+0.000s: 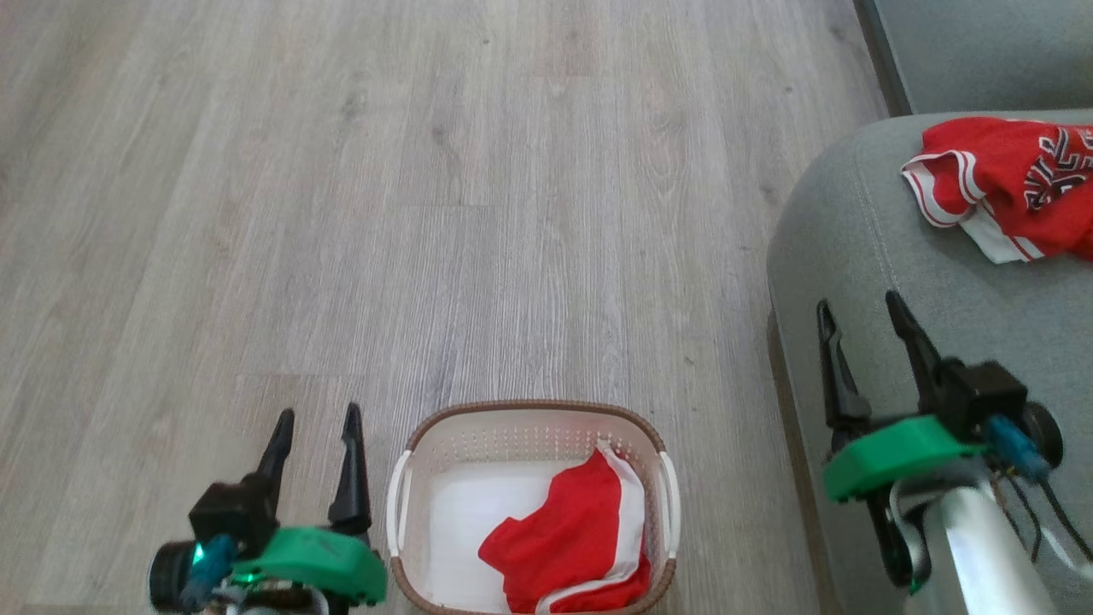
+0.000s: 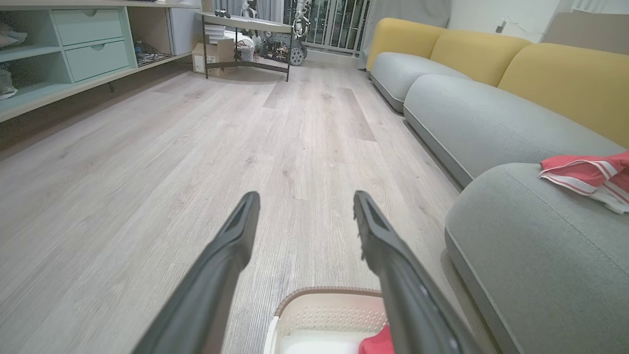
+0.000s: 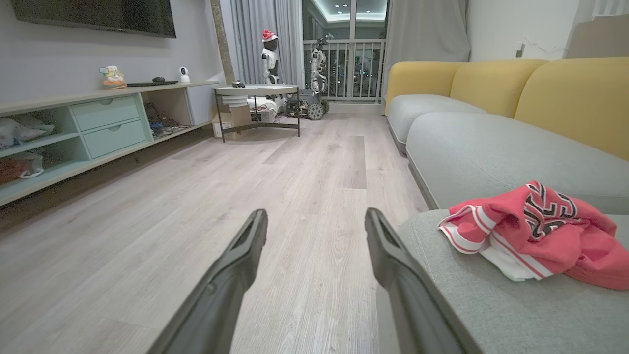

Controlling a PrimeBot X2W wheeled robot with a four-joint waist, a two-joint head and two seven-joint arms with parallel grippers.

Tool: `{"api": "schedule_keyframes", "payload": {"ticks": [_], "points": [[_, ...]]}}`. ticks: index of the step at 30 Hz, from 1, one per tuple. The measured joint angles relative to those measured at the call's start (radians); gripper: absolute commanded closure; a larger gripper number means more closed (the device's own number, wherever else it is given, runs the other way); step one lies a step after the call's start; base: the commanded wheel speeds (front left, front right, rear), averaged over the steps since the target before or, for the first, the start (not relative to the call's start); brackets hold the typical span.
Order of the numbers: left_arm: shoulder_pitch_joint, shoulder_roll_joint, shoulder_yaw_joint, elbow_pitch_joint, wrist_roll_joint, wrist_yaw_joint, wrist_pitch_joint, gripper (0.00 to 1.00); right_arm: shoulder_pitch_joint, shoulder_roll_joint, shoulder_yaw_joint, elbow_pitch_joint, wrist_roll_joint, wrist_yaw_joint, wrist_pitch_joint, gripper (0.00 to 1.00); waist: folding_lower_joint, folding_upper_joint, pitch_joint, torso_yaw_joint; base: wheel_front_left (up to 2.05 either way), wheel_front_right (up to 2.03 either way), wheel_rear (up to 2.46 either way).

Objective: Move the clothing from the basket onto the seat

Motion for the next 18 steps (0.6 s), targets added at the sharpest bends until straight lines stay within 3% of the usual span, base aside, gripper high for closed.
{"api": "schedule_keyframes", "payload": {"ticks": [11,18], "points": [[0.076,-0.016,0.073,-0.03,0.023,-0.017,0.0,0.0,0.167,0.007,0.028,-0.089,0.058,0.0,0.0,0.0,0.0,0.0,-0.033,0.0,0.0,0.0,0.0],[0.098,-0.025,0.094,-0.031,0.042,-0.026,0.0,0.0,0.185,0.008,0.033,-0.092,0.067,0.0,0.0,0.0,0.0,0.0,-0.04,-0.008,0.0,0.0,0.0]]}}
